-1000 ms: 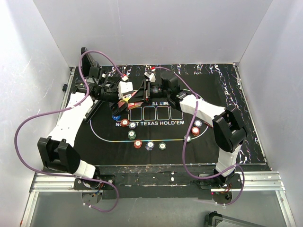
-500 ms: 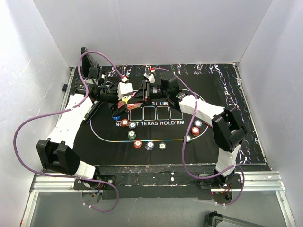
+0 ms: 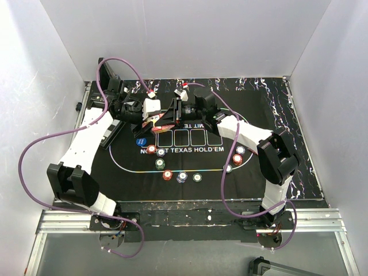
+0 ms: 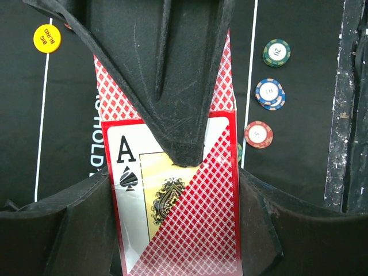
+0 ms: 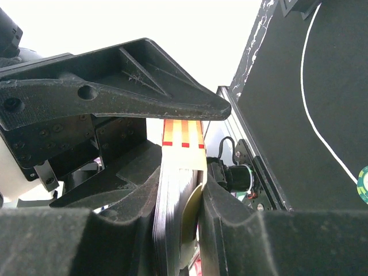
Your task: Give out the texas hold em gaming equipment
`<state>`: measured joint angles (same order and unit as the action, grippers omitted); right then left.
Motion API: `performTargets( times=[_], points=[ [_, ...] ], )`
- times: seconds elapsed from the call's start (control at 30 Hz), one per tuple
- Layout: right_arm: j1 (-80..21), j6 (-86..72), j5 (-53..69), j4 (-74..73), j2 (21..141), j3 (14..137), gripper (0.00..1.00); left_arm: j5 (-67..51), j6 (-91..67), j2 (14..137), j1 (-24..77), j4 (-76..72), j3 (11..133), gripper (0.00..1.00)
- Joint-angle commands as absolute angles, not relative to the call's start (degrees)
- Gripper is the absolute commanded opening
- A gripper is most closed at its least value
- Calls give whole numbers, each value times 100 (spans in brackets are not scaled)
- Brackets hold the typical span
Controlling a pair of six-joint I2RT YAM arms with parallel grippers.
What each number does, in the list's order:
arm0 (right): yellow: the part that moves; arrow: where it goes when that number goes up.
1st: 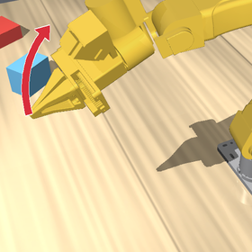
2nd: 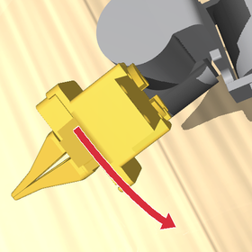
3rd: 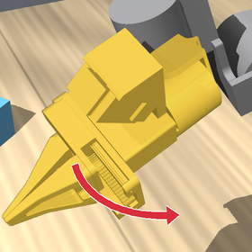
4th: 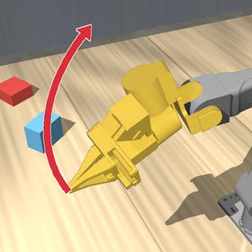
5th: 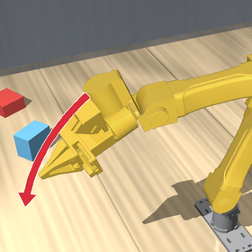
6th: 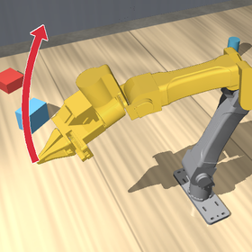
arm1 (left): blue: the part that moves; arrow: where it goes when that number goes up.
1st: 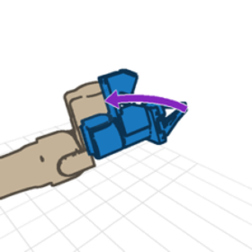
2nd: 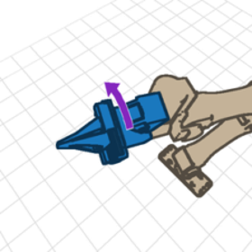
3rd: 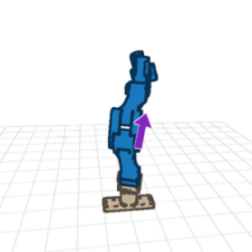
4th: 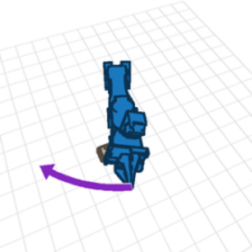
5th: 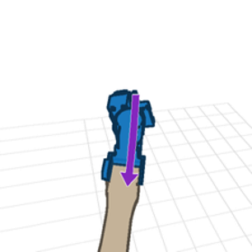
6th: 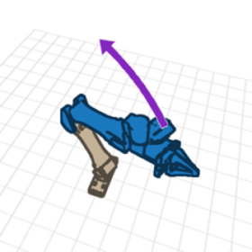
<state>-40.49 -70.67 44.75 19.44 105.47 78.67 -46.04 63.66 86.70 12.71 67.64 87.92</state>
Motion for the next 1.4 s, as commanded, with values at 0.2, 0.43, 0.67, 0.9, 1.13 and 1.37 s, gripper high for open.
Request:
performTargets(
  times=[0.2,0.43,0.67,0.9,1.13,1.37],
  points=[
    [-3947,-6812,4649,1916,10240,7893,64,-4860,6205,8271,1266,6548,8482,31],
    [-3771,-6733,4641,1917,10011,7453,76,-4852,5802,8174,1274,6293,8323,0],
    [-3771,-6645,4649,1740,10011,7409,77,-4896,5660,8112,1274,6170,8306,0],
    [-3762,-6592,4676,1661,10028,7462,72,-4887,5607,8068,1274,6240,8306,0],
    [-3630,-6557,4693,1617,9932,7339,65,-4922,5581,7928,1274,6152,8183,0],
    [-3525,-6548,4685,1617,9826,7216,59,-4975,5590,7919,1266,6222,8218,0]
  ],
)
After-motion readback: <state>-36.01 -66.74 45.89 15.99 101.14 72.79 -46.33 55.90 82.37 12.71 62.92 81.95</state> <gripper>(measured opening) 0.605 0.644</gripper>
